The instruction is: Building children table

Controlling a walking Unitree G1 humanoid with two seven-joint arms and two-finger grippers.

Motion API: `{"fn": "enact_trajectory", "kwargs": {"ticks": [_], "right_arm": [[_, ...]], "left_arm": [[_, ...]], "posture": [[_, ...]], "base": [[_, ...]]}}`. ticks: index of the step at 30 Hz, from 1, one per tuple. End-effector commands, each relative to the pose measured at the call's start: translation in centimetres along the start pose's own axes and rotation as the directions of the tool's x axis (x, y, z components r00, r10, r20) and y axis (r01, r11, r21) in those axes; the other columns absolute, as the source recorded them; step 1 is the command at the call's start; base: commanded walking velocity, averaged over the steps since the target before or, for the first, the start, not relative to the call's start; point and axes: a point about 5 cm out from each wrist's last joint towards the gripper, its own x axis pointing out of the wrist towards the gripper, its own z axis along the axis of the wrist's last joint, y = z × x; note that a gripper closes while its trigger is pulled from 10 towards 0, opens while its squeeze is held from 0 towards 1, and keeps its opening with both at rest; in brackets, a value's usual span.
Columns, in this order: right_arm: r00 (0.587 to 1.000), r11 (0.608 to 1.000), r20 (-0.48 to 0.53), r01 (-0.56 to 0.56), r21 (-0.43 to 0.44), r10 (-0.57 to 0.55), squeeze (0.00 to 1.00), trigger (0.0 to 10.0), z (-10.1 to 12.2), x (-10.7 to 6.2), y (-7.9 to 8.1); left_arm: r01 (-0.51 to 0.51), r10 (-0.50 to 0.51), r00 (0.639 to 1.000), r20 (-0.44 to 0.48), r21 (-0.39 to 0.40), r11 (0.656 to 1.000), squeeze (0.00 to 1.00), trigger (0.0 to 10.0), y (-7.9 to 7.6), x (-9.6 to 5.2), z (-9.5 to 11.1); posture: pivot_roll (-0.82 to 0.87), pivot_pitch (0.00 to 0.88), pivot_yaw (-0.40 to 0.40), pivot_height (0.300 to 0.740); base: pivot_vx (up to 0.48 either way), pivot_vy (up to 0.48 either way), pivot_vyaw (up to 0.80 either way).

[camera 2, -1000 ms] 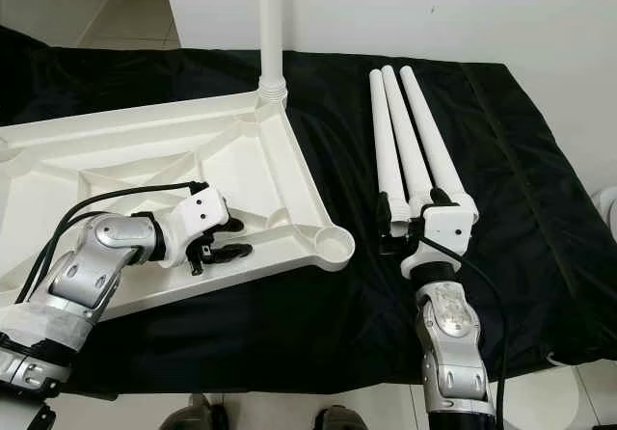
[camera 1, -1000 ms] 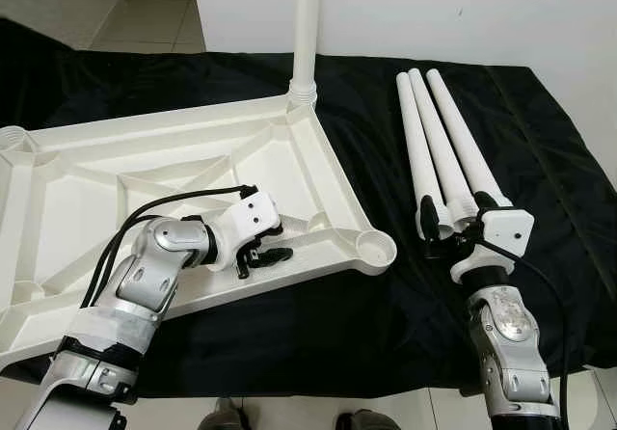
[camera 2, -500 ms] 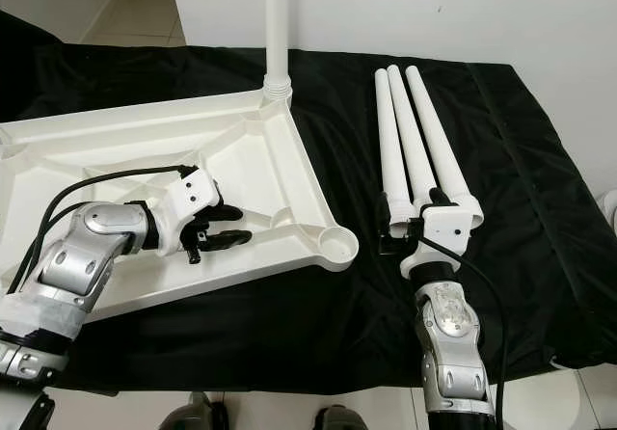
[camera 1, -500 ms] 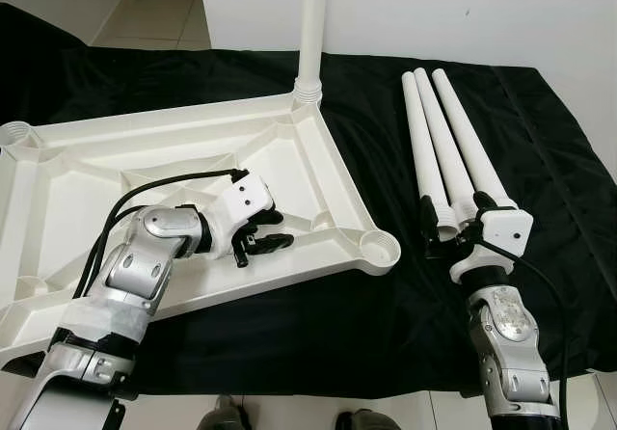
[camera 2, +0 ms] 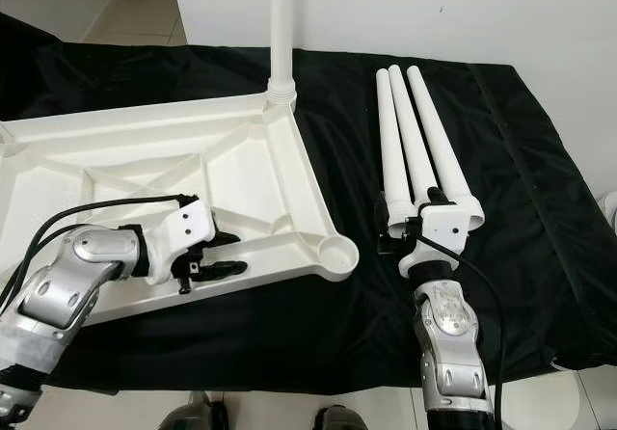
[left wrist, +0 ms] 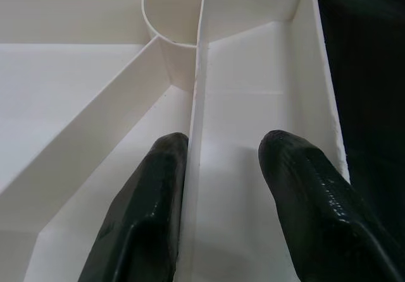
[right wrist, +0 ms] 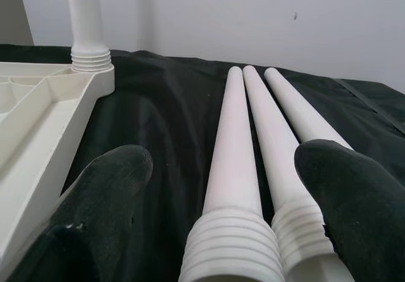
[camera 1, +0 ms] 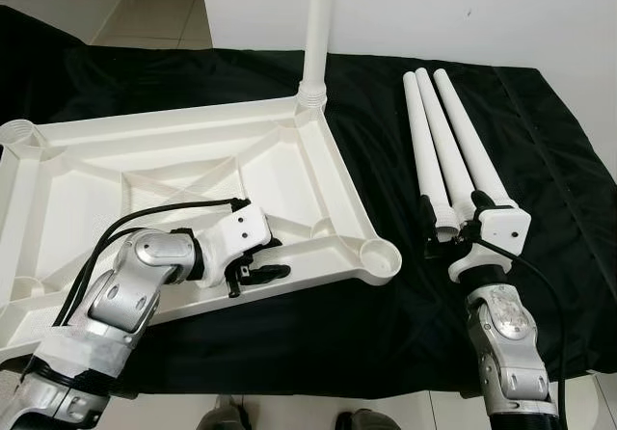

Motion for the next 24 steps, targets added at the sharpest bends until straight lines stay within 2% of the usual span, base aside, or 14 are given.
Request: {"fn": "enact_trajectory", "kwargs": {"ticks": [1, 7, 9, 11, 13, 14, 15, 16, 20, 21, 22, 24], "right_arm": [[1.000, 1.000, -0.020, -0.008, 0.004, 0.008, 0.00, 10.0, -0.4, 0.0, 0.1], [1.000, 1.000, -0.022, -0.013, 0.007, 0.013, 0.00, 10.0, -0.6, 0.2, 0.2], [1.000, 1.000, -0.020, -0.003, 0.015, 0.003, 0.00, 10.0, -0.6, 0.4, 0.3], [1.000, 1.000, -0.020, -0.003, 0.015, 0.003, 0.00, 10.0, -0.6, 0.4, 0.3], [1.000, 1.000, -0.018, 0.009, 0.030, -0.008, 0.00, 10.0, -0.6, 0.5, 0.3], [1.000, 1.000, -0.018, 0.009, 0.030, -0.008, 0.00, 10.0, -0.6, 0.5, 0.3], [0.999, 0.997, -0.023, 0.033, 0.064, -0.032, 0.00, 10.0, -0.7, 0.8, 0.2], [0.999, 0.996, -0.025, 0.043, 0.075, -0.041, 0.00, 10.0, -0.7, 0.9, 0.2], [0.998, 0.995, -0.027, 0.050, 0.082, -0.048, 0.00, 10.0, -0.8, 1.0, 0.2], [0.998, 0.994, -0.031, 0.063, 0.092, -0.060, 1.00, 10.0, -0.9, 1.4, 0.0], [0.998, 0.994, -0.031, 0.063, 0.092, -0.060, 1.00, 10.0, -0.9, 1.4, 0.0], [0.996, 0.993, -0.032, 0.082, 0.086, -0.079, 1.00, 10.0, -1.0, 2.1, -0.3]], "left_arm": [[0.159, -0.159, 0.987, -0.003, 0.016, 0.987, 0.00, 10.0, -1.3, 0.2, -0.1], [0.039, -0.038, 0.999, 0.038, -0.017, 0.999, 0.00, 10.0, -0.3, 0.8, 0.2], [-0.058, 0.068, 0.992, 0.105, -0.091, 0.994, 0.00, 10.0, 0.3, 1.5, 0.6], [-0.058, 0.068, 0.992, 0.105, -0.091, 0.994, 0.00, 10.0, 0.3, 1.5, 0.6], [-0.136, 0.156, 0.979, 0.134, -0.147, 0.980, 0.00, 10.0, 0.8, 1.7, 0.7], [-0.136, 0.156, 0.979, 0.134, -0.147, 0.980, 0.00, 10.0, 0.8, 1.7, 0.7], [-0.223, 0.242, 0.962, 0.130, -0.146, 0.964, 0.00, 10.0, 1.7, 1.1, 0.4], [-0.247, 0.265, 0.956, 0.125, -0.142, 0.958, 0.00, 10.0, 2.0, 0.8, 0.2], [-0.259, 0.276, 0.954, 0.121, -0.138, 0.956, 0.00, 10.0, 2.3, 0.6, 0.1], [-0.260, 0.271, 0.955, 0.118, -0.104, 0.960, 0.00, 10.0, 3.2, -0.4, -0.1], [-0.260, 0.271, 0.955, 0.118, -0.104, 0.960, 0.00, 10.0, 3.2, -0.4, -0.1], [-0.272, 0.280, 0.953, 0.113, -0.083, 0.959, 0.00, 10.0, 4.8, -2.0, -0.1]], "posture": [[0.05, 0.074, -0.025, 0.740], [0.05, 0.063, -0.026, 0.740], [0.05, 0.056, -0.025, 0.740], [0.05, 0.056, -0.025, 0.740], [0.04, 0.048, -0.025, 0.740], [0.04, 0.048, -0.025, 0.740], [0.04, 0.049, -0.029, 0.740], [0.04, 0.049, -0.029, 0.740], [0.04, 0.049, -0.029, 0.740], [0.05, 0.052, -0.036, 0.740], [0.05, 0.052, -0.036, 0.740], [0.05, 0.051, -0.036, 0.740]], "base": [[0.000, 0.000, 0.00], [0.000, 0.000, 0.00], [0.000, 0.000, 0.00], [0.000, 0.000, 0.00], [0.000, 0.000, 0.00], [0.000, 0.000, 0.00], [0.000, 0.000, 0.00], [0.000, 0.000, 0.00], [0.000, 0.000, 0.00], [0.000, 0.000, 0.00], [0.000, 0.000, 0.00], [0.000, 0.000, 0.00]]}}
